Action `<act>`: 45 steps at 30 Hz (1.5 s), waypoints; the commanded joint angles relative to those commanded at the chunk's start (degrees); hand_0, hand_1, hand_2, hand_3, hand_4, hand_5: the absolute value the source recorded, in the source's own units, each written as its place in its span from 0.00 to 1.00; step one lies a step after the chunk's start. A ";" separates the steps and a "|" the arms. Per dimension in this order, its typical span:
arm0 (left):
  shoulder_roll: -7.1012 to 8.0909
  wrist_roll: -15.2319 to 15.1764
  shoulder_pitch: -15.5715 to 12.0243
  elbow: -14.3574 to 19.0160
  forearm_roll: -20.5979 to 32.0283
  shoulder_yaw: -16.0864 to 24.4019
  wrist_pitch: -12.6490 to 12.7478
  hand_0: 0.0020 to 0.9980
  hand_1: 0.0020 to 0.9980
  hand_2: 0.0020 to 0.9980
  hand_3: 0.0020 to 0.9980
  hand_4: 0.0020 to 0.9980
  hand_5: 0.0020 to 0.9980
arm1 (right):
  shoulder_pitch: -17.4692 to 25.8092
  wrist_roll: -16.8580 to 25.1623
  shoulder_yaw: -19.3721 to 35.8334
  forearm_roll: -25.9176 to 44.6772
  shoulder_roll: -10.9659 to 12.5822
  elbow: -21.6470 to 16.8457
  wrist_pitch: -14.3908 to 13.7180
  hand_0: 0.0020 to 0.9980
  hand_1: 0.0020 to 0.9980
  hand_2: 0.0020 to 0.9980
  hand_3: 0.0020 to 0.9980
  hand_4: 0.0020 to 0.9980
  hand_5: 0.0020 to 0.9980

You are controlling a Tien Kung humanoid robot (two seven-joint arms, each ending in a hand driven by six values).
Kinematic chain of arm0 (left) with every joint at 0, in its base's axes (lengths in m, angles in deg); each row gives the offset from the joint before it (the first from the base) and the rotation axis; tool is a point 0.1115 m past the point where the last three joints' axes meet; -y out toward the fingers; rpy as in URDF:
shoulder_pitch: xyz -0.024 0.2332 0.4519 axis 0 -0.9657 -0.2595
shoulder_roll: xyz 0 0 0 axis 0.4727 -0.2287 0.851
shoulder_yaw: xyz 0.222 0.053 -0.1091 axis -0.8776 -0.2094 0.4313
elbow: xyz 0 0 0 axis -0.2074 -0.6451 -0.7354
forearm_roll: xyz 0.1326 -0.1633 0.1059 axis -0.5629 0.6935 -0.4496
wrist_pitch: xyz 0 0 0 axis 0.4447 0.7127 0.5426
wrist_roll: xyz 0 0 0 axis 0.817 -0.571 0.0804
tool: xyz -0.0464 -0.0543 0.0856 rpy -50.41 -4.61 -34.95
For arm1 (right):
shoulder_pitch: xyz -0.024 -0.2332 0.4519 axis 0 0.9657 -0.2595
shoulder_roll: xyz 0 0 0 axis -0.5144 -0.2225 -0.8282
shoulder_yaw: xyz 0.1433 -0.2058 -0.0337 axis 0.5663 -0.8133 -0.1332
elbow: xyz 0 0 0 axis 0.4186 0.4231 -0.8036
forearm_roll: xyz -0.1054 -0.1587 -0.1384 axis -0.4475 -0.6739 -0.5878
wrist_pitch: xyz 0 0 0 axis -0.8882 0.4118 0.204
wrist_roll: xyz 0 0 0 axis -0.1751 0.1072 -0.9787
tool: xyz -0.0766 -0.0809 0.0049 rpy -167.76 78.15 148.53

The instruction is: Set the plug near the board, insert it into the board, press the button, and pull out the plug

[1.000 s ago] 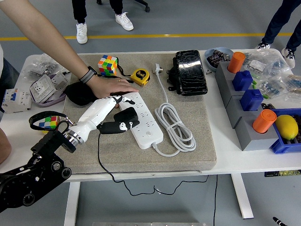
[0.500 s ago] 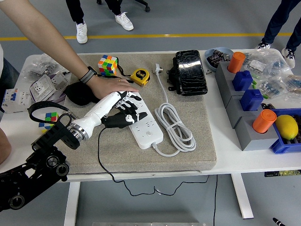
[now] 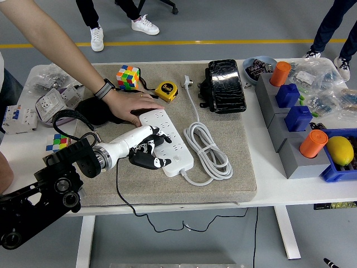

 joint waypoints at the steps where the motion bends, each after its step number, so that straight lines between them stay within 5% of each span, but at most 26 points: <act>1: -0.06 0.04 0.25 -0.18 0.16 -0.36 -0.23 0.06 0.09 0.15 0.82 0.58 0.00 | -0.04 0.00 -0.03 0.01 0.03 0.00 0.00 0.57 0.64 0.62 0.54 0.95 0.51; 2: -0.13 0.02 0.48 -0.39 0.29 -0.69 -0.35 0.06 0.09 0.15 0.85 0.67 0.00 | -0.07 0.01 -0.06 0.03 0.05 0.00 -0.01 0.57 0.64 0.62 0.54 0.95 0.51; 14: -1.17 1.19 3.24 -2.96 2.74 -4.69 -2.72 0.06 0.09 0.15 0.85 0.74 0.00 | -0.28 0.00 -0.80 0.22 0.30 -0.04 0.05 0.57 0.64 0.62 0.55 0.95 0.51; 45: -3.44 1.57 6.16 -10.35 0.77 -9.15 -2.03 0.05 0.09 0.15 0.83 0.76 0.00 | -0.13 0.04 -0.26 -0.15 0.25 -0.19 0.04 0.57 0.64 0.62 0.54 0.95 0.51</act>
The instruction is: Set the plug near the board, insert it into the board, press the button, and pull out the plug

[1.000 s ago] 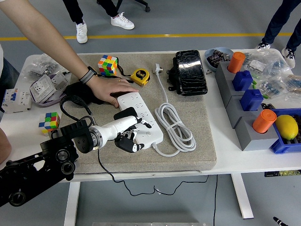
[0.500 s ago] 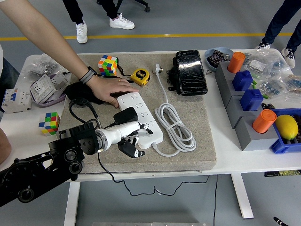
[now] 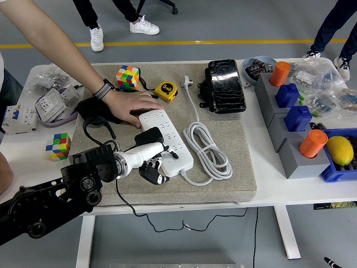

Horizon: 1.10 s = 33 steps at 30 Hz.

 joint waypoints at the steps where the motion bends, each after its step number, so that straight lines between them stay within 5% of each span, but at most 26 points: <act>1: 0.02 0.06 -0.02 -0.08 -0.09 -0.08 -0.01 0.05 0.09 0.15 0.83 0.76 0.00 | 0.01 0.01 0.08 -0.06 -0.01 -0.02 -0.01 0.57 0.64 0.62 0.54 0.95 0.51; 12: 0.02 0.33 -0.23 -0.08 0.14 -0.56 -0.48 0.05 0.09 0.15 0.82 0.75 0.00 | 0.03 0.02 0.47 -0.35 -0.15 -0.13 -0.07 0.57 0.64 0.61 0.54 0.95 0.51; 20: 0.13 -2.95 -1.35 1.94 1.13 2.53 1.55 0.06 0.09 0.15 0.81 0.74 0.00 | 0.21 0.03 0.61 -0.33 -0.23 -0.11 -0.05 0.57 0.64 0.61 0.55 0.95 0.51; 22: 0.23 -5.09 -1.88 2.30 2.18 3.59 2.97 0.06 0.09 0.15 0.81 0.74 0.00 | 0.25 0.03 0.62 -0.35 -0.26 -0.11 -0.05 0.57 0.64 0.61 0.55 0.95 0.51; 23: 0.27 -6.40 -2.23 2.34 2.86 4.21 3.79 0.07 0.08 0.18 0.72 0.60 0.00 | 0.28 0.04 0.65 -0.35 -0.29 -0.10 -0.05 0.57 0.64 0.61 0.54 0.95 0.51; 28: 0.27 -14.72 -3.72 0.06 7.93 5.14 10.92 0.07 0.08 0.18 0.72 0.60 0.00 | 0.33 0.05 0.62 -0.36 -0.40 -0.07 -0.06 0.57 0.64 0.61 0.54 0.95 0.51; 29: 0.26 -16.14 -3.89 -0.24 8.74 5.14 12.22 0.18 0.16 0.30 0.62 0.79 0.14 | 0.32 0.06 0.66 -0.38 -0.40 -0.08 -0.06 0.57 0.64 0.61 0.55 0.95 0.51; 33: 0.24 -24.15 -5.04 -2.35 16.08 4.52 19.41 0.18 0.16 0.30 0.62 0.79 0.14 | 0.36 0.06 0.81 -0.38 -0.47 -0.05 -0.07 0.57 0.64 0.61 0.55 0.95 0.51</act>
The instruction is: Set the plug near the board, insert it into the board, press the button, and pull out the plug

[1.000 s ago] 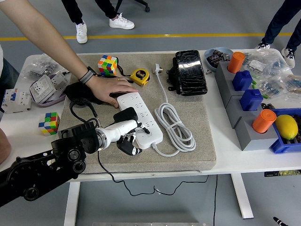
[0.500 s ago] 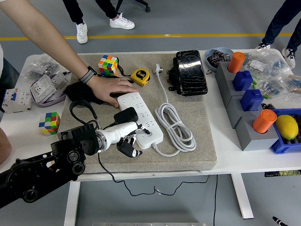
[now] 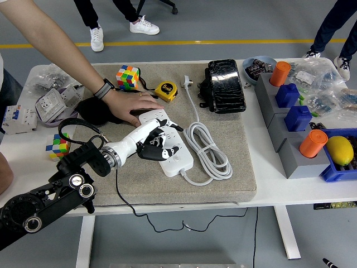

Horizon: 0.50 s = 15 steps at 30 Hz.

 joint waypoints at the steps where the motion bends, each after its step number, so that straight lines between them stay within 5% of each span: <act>1: -0.03 -2.14 -0.29 -0.66 2.21 -0.23 1.76 0.18 0.16 0.30 0.62 0.79 0.14 | 0.00 0.00 0.03 0.00 -0.01 0.01 0.00 0.57 0.64 0.61 0.55 0.95 0.51; 2: -0.06 -4.17 -0.54 -1.17 4.39 -0.45 3.24 0.29 0.42 0.46 0.58 0.81 0.20 | 0.00 0.00 0.09 -0.03 -0.01 0.00 0.00 0.57 0.64 0.61 0.55 0.95 0.51; 7: -0.23 -12.20 -1.69 -3.18 15.12 -1.04 7.93 0.29 0.42 0.46 0.58 0.81 0.20 | 0.00 0.01 0.08 -0.06 -0.05 0.00 -0.01 0.57 0.64 0.61 0.55 0.95 0.51; 8: -0.25 -13.79 -1.94 -3.64 17.67 -1.14 8.41 0.45 0.61 0.59 0.58 0.82 0.24 | 0.01 0.01 0.08 -0.06 -0.07 0.01 0.00 0.57 0.64 0.61 0.55 0.95 0.51; 13: -0.27 -18.96 -2.66 -5.17 27.67 -1.25 9.64 0.45 0.61 0.59 0.58 0.82 0.24 | 0.05 0.01 0.04 -0.08 -0.08 0.01 0.00 0.57 0.64 0.61 0.55 0.95 0.51; 14: -0.30 -19.64 -2.73 -5.45 28.43 -1.16 9.92 0.69 0.71 0.66 0.62 0.83 0.25 | 0.03 0.00 0.04 -0.09 -0.07 0.01 0.00 0.57 0.64 0.61 0.55 0.95 0.51; 15: -0.32 -20.32 -2.80 -5.73 28.95 -1.05 10.19 0.69 0.71 0.66 0.62 0.83 0.25 | 0.01 0.00 0.05 -0.09 -0.08 0.02 0.00 0.57 0.64 0.61 0.55 0.95 0.51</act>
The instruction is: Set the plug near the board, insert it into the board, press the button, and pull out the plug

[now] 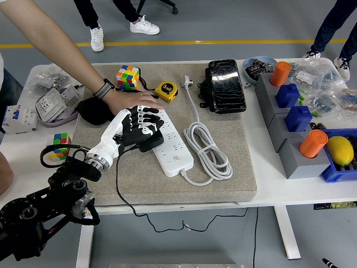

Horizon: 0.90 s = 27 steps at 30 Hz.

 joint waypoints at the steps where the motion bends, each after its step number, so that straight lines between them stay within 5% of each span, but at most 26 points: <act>1: -0.03 -0.50 -0.07 -0.20 0.39 0.09 0.16 0.69 0.71 0.66 0.62 0.83 0.25 | -0.01 0.00 0.02 0.01 -0.02 0.02 0.00 0.57 0.64 0.61 0.55 0.95 0.51; 6: -0.17 -2.30 -0.74 -0.85 1.41 1.37 0.42 0.71 0.72 0.68 0.63 0.84 0.28 | -0.02 0.01 0.03 0.10 -0.06 0.09 -0.01 0.57 0.64 0.61 0.55 0.95 0.51; 27: -0.05 -0.58 -1.55 -0.43 -1.16 3.79 0.22 0.70 0.71 0.67 0.63 0.85 0.29 | -0.16 -0.03 -0.37 0.45 0.00 0.22 0.05 0.57 0.64 0.61 0.55 0.95 0.51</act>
